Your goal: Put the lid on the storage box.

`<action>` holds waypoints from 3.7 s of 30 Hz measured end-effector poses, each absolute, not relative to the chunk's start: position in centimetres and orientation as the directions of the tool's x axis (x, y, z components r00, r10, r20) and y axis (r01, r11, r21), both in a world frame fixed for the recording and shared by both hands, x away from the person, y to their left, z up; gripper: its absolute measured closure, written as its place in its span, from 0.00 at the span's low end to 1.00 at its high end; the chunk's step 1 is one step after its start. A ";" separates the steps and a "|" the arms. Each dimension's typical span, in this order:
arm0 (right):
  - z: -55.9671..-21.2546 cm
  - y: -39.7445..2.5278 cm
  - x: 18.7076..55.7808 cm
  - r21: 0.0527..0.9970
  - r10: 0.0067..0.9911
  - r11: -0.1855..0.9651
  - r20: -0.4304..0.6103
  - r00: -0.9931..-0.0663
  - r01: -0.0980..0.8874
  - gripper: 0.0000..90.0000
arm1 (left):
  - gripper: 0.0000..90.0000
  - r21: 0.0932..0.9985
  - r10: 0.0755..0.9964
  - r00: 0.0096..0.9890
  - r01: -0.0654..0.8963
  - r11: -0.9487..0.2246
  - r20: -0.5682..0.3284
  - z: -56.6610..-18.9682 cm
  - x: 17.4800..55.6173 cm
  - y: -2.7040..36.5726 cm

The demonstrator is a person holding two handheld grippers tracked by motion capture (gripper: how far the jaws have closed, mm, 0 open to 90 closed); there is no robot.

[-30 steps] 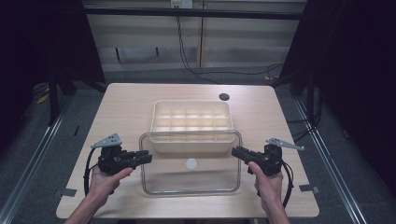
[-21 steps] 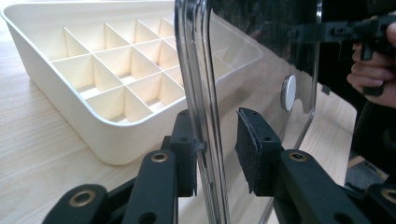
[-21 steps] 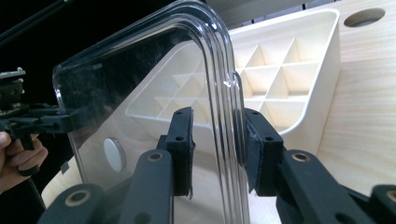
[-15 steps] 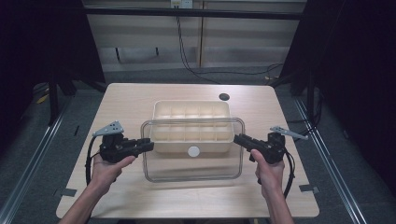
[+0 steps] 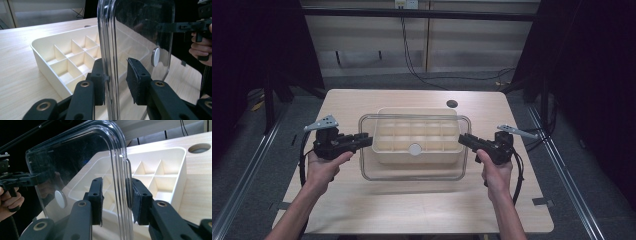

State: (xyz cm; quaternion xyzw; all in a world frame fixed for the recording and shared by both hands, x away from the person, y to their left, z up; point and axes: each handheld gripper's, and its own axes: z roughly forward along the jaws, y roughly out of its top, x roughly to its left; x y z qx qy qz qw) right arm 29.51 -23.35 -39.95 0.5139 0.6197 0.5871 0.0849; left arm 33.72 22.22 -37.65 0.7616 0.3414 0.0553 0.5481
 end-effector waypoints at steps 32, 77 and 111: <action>-37.4 -23.9 34.5 0.823 0.745 -0.239 0.496 -0.446 0.516 0.75 | 0.74 0.873 0.623 0.724 0.469 -0.133 -0.294 -35.8 38.6 21.2; -40.2 -24.0 40.4 0.777 0.763 -0.259 0.529 -0.372 0.573 0.74 | 0.66 0.826 0.661 0.665 0.550 -0.120 -0.347 -39.0 44.6 20.2; -43.5 -23.0 43.0 0.724 0.811 -0.235 0.514 -0.280 0.649 0.65 | 0.52 0.751 0.656 0.643 0.637 -0.173 -0.395 -43.5 45.9 20.2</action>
